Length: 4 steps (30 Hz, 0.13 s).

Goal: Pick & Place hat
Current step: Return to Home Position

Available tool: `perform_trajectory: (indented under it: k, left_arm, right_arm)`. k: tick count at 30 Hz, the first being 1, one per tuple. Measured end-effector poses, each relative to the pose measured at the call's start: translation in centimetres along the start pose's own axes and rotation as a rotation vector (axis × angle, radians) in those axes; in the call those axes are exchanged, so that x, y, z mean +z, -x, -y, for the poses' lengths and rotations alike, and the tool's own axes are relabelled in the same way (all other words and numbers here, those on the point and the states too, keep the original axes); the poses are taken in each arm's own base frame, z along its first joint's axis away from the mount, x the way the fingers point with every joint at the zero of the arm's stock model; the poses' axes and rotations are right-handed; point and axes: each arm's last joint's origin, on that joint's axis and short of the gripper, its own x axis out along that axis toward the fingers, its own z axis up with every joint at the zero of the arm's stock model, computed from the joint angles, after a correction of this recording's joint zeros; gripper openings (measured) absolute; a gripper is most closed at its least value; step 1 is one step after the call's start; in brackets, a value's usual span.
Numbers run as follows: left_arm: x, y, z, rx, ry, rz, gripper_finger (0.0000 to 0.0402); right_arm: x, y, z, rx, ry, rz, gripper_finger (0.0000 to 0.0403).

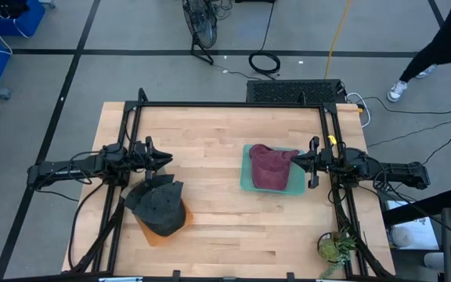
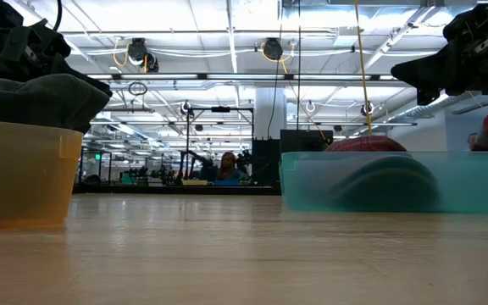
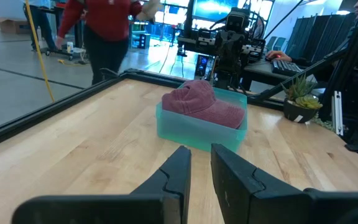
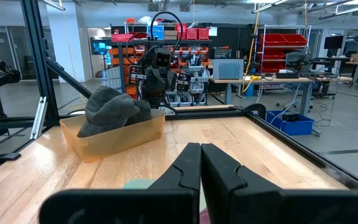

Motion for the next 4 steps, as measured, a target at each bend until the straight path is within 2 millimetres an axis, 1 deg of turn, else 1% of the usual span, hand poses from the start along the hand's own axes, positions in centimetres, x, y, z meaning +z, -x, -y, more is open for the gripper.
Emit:
perform_trajectory:
  k: [4]
  left_arm:
    - [0.00, 0.00, 0.00, 0.000, 0.000, 0.000, 0.0067]
  right_arm:
    - [-0.02, 0.00, 0.00, 0.000, 0.000, -0.001, 0.0000]
